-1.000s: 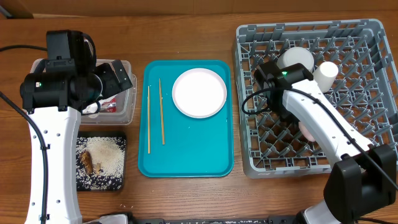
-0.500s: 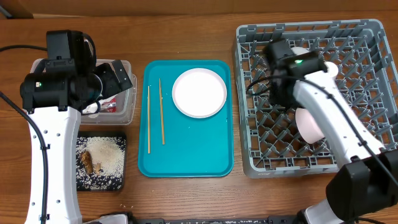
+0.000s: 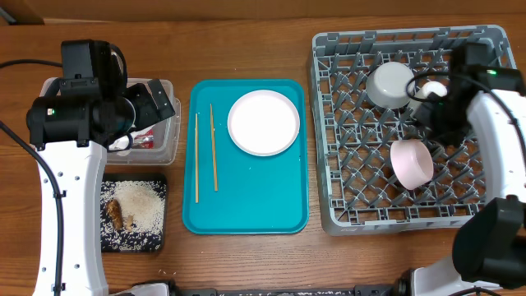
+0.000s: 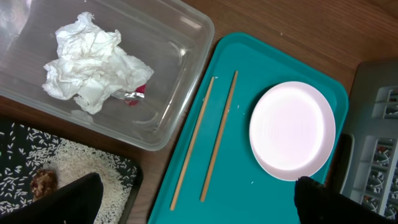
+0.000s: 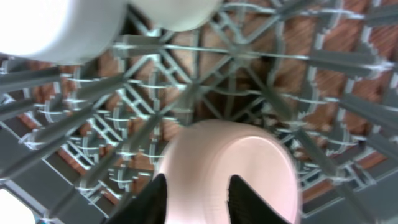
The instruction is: Sort waste into correct bins and load items into the dishwasher
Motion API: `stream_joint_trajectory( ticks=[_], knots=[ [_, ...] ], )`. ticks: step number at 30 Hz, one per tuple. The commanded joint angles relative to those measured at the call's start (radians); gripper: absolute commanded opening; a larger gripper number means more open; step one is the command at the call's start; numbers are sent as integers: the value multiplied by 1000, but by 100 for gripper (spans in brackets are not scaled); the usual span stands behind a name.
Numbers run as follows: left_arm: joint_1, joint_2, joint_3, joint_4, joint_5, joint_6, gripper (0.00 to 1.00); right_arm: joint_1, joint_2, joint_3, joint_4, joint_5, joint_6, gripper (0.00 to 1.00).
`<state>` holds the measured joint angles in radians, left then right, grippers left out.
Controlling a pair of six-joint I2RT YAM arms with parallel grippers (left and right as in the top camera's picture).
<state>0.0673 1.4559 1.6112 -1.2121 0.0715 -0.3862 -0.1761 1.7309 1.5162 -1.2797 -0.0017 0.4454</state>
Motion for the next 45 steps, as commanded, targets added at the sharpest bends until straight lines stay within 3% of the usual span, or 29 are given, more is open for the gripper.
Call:
stream_joint_trajectory(
  ticks=[1,4,16,22,28,36,45],
  knots=[
    [-2,-3,14,1,-1,-6,100,-62,-3,23,-30,-57,0,25],
    [-2,-3,14,1,-1,-6,100,-86,-3,21,-77,-64,0,17],
    [-2,-3,14,1,-1,-6,100,-87,-3,-84,-93,-54,0,15],
    [-2,-3,14,1,-1,-6,100,-87,-3,-115,-120,-175,-9,13],
    [-2,-3,14,1,-1,-6,100,-87,-3,-114,-171,-369,-128,9],
    [-2,-3,14,1,-1,-6,100,-85,-6,-72,-198,-393,-163,4],
    [-2,-3,14,1,-1,-6,100,53,-103,12,-117,-449,-187,6]
  ],
)
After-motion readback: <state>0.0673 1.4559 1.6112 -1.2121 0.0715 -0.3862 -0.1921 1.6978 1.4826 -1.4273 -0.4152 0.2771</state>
